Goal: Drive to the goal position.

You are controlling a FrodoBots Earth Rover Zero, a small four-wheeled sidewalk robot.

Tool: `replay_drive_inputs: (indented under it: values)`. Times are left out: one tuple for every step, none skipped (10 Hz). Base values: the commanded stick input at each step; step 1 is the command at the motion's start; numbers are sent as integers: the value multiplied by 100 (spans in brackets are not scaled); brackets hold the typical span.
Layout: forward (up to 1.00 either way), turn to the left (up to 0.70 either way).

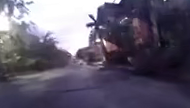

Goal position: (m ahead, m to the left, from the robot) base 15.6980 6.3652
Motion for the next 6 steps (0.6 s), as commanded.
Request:
replay_drive_inputs:
  values:
    - [70,0]
    - [70,0]
    - [70,0]
    - [70,0]
    - [70,0]
    - [70,0]
